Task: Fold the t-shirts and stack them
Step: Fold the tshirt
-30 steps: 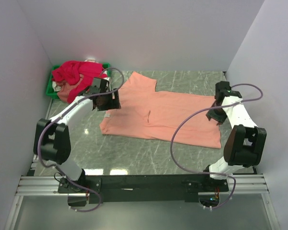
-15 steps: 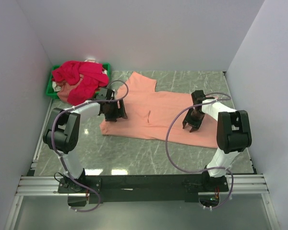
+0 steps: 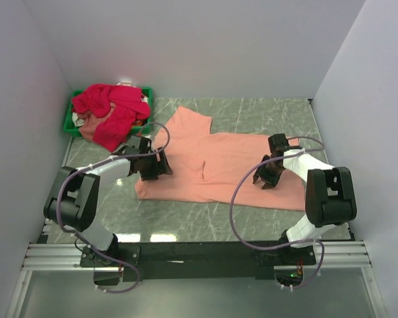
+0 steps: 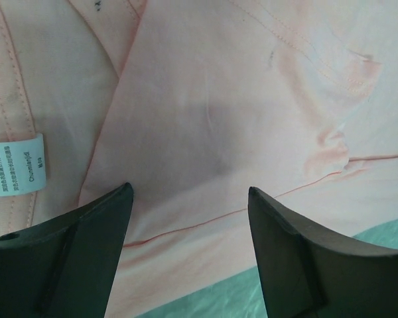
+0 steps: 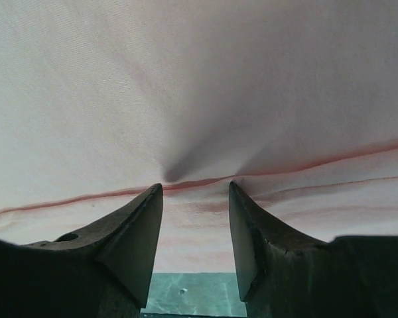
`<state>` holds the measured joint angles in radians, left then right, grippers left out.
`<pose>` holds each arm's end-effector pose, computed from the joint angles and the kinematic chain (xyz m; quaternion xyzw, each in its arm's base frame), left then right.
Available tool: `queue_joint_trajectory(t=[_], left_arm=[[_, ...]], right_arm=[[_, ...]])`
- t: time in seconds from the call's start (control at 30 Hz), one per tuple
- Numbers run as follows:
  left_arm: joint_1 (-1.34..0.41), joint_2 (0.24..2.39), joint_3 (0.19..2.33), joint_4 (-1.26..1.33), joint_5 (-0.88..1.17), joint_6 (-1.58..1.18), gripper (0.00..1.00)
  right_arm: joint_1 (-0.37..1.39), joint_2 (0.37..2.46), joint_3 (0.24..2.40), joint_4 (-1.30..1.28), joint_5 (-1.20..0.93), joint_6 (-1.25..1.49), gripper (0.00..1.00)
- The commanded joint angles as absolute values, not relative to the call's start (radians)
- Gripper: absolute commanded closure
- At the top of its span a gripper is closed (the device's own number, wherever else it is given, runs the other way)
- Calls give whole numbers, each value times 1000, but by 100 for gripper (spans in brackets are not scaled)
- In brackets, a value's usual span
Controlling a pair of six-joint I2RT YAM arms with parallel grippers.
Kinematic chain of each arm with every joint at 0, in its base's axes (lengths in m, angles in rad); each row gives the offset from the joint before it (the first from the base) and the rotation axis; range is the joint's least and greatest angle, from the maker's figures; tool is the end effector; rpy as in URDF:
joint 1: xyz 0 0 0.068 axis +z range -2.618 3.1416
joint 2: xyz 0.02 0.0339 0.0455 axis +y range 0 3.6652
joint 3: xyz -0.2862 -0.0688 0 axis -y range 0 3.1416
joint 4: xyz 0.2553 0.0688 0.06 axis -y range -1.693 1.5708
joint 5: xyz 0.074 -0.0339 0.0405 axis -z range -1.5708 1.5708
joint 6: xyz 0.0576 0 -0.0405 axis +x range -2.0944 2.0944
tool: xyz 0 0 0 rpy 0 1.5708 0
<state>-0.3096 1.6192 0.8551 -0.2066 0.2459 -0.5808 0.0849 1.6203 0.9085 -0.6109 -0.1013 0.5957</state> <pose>0.3129 -0.1148 0.1589 -0.0923 0.9443 -0.2321 0.2143 0.2973 0.0312 0.1507 0.2443 0.9605 0.0886 0.0997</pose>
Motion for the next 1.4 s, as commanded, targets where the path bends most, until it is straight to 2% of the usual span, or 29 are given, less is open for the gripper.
queue_joint_trajectory(t=[0.0, 0.47, 0.67, 0.87, 1.1, 1.23, 1.37], left_arm=[[-316, 1594, 761, -367, 216, -632, 22], [-373, 1333, 624, -475, 190, -744, 22], [-390, 1266, 705, -538, 169, -750, 21], [-388, 1377, 961, -568, 103, -663, 20], [-387, 1644, 1236, -508, 101, -571, 20], [-387, 1758, 1310, -499, 107, -520, 21], [-387, 1786, 1295, -473, 117, -525, 21]], right_arm=[[86, 1617, 789, -706, -98, 612, 48], [86, 1399, 630, -775, -94, 640, 47], [86, 1298, 672, -856, -91, 638, 47], [78, 1269, 840, -926, -52, 638, 46], [-50, 1440, 1044, -869, -18, 557, 46], [-83, 1555, 1140, -828, -26, 497, 47], [-83, 1658, 1187, -795, -60, 491, 48]])
